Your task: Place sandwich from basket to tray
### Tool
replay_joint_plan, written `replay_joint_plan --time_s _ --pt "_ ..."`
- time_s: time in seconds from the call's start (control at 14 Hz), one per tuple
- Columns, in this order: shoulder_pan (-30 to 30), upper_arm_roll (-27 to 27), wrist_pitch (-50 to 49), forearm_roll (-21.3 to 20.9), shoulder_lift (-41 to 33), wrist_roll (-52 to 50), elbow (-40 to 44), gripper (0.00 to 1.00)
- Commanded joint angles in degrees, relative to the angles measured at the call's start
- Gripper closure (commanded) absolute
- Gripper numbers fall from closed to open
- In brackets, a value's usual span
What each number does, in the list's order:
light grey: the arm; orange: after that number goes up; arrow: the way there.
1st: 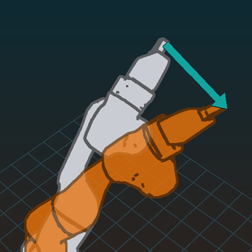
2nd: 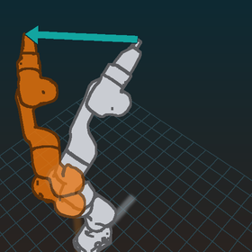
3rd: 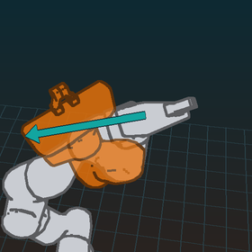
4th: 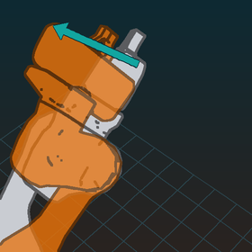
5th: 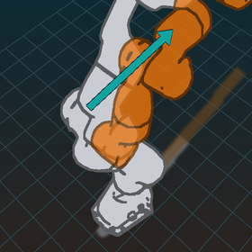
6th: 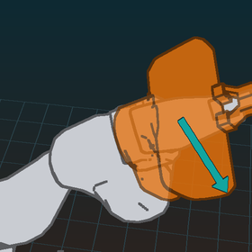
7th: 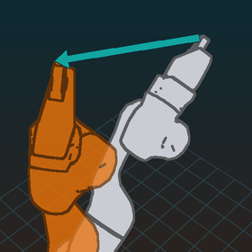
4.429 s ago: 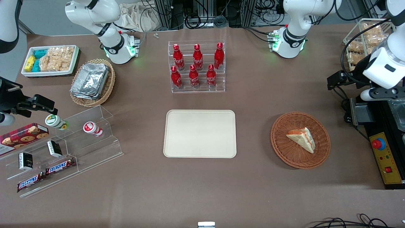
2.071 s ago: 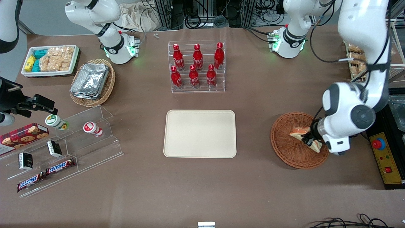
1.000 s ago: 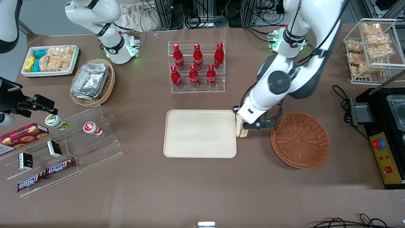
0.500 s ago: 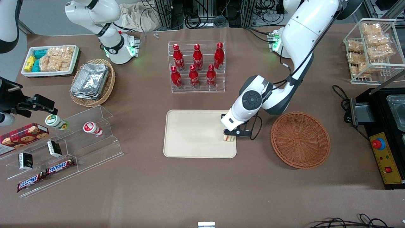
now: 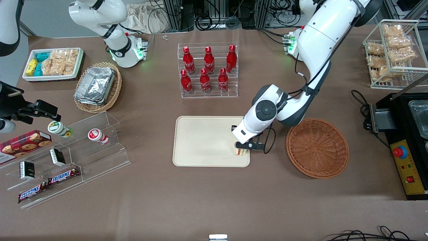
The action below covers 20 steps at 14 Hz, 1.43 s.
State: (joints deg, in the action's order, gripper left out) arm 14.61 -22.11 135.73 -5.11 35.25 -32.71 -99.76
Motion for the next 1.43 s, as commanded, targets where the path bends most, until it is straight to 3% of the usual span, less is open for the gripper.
replay_joint_plan --time_s 0.0,0.43,0.86,1.0,1.21,1.36 --pt "-0.63 0.22 -4.39 -0.16 -6.13 -4.53 2.11 0.0" --pt "-8.01 -0.13 -31.28 0.8 -14.67 -4.3 16.07 0.01" --pt "-16.89 0.57 -46.4 7.66 -27.76 7.56 16.27 0.01" --pt "-14.71 6.6 -50.8 7.66 -31.54 11.07 15.92 0.01" --pt "-7.6 19.79 -54.34 6.96 -36.29 20.04 12.16 0.01" --pt "-7.4 21.4 -54.25 6.35 -38.15 20.67 9.59 0.01"
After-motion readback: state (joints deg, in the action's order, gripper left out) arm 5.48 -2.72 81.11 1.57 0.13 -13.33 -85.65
